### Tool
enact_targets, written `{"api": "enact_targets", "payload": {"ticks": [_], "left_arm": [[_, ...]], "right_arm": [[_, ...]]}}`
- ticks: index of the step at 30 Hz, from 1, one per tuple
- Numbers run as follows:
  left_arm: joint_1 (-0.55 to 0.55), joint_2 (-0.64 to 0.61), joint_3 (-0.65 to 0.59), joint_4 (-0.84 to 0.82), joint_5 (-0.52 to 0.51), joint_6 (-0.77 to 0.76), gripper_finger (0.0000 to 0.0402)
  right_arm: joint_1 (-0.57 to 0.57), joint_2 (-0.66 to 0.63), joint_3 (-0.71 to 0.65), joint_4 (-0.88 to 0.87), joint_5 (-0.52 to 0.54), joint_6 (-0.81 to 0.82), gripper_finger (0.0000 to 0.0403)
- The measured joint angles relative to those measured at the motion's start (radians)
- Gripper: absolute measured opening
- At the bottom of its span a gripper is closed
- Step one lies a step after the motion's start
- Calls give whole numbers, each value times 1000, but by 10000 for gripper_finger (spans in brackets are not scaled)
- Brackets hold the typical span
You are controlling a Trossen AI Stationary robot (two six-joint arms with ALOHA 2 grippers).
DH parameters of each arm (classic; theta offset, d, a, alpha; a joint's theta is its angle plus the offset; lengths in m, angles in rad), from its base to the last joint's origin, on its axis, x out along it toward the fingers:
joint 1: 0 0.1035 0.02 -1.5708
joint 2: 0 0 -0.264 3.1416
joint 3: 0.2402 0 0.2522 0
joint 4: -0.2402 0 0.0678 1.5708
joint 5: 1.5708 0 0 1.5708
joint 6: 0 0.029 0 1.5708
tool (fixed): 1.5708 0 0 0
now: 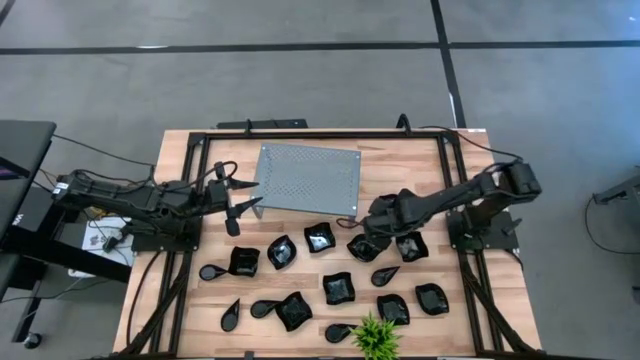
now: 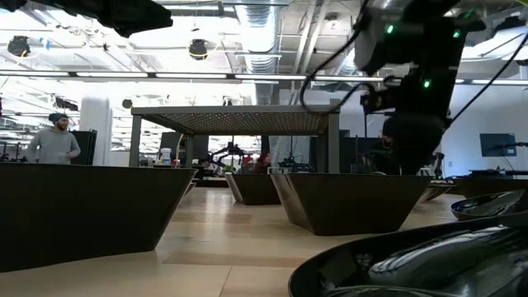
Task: Pick & Place Mini shaped plates
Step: Put the black leaf-shaped plate on the shelf
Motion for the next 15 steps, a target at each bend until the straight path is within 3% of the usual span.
{"api": "enact_targets", "payload": {"ticks": [8, 11, 15], "left_arm": [[0, 0, 0, 1, 0, 0, 176], [0, 0, 0, 2, 0, 0, 176], [0, 0, 0, 2, 0, 0, 176]], "right_arm": [[-51, 122, 0, -26, 3, -41, 176], [-70, 140, 8, -29, 12, -7, 125], [-88, 123, 11, -67, -43, -28, 21]]}}
